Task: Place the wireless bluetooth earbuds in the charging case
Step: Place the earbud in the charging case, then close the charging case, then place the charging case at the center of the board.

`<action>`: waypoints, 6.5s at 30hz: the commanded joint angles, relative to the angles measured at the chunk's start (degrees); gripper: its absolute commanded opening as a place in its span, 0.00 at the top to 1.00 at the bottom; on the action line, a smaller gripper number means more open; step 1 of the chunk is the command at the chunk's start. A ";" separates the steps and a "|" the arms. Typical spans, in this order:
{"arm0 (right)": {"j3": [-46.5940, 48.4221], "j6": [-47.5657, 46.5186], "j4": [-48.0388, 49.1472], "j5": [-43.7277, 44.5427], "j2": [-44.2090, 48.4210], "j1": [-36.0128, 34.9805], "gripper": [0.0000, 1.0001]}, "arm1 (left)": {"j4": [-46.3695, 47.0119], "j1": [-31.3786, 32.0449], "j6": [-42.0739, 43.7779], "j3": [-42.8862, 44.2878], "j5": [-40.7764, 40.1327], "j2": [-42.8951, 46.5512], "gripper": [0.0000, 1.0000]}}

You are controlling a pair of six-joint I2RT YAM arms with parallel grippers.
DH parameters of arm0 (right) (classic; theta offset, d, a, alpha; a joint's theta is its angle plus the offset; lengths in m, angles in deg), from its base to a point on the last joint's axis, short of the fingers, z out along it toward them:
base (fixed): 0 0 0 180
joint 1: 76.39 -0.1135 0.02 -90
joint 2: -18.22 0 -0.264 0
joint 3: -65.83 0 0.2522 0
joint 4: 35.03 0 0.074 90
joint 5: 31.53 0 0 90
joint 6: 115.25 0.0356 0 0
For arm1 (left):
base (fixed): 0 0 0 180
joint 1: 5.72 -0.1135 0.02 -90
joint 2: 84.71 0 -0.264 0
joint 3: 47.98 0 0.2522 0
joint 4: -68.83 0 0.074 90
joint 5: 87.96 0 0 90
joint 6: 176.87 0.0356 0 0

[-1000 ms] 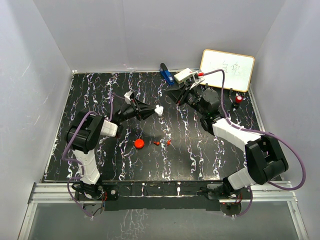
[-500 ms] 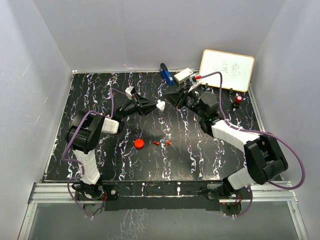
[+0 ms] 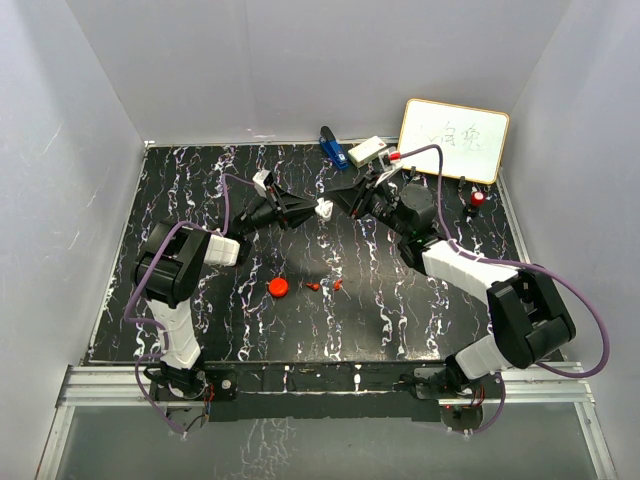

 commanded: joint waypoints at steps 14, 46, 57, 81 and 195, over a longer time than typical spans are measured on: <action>-0.33 -4.15 0.78 0.94 -0.80 -0.90 1.00 | -0.14 0.44 2.69 2.19 -0.12 4.85 1.00; -0.20 -6.29 -1.88 2.52 -1.15 -1.15 1.00 | -5.34 0.86 5.58 2.33 0.59 7.70 1.00; 0.79 -7.71 -4.14 2.70 -1.35 -1.45 0.89 | -6.01 0.88 5.94 3.07 0.59 7.54 1.00; -6.28 -18.03 -12.89 16.12 15.23 -1.66 0.03 | -8.15 0.83 4.00 1.89 -7.04 4.35 1.00; -10.22 -14.00 -23.55 30.14 20.38 -8.64 0.02 | -46.24 -1.71 33.50 21.73 -20.34 -13.95 0.96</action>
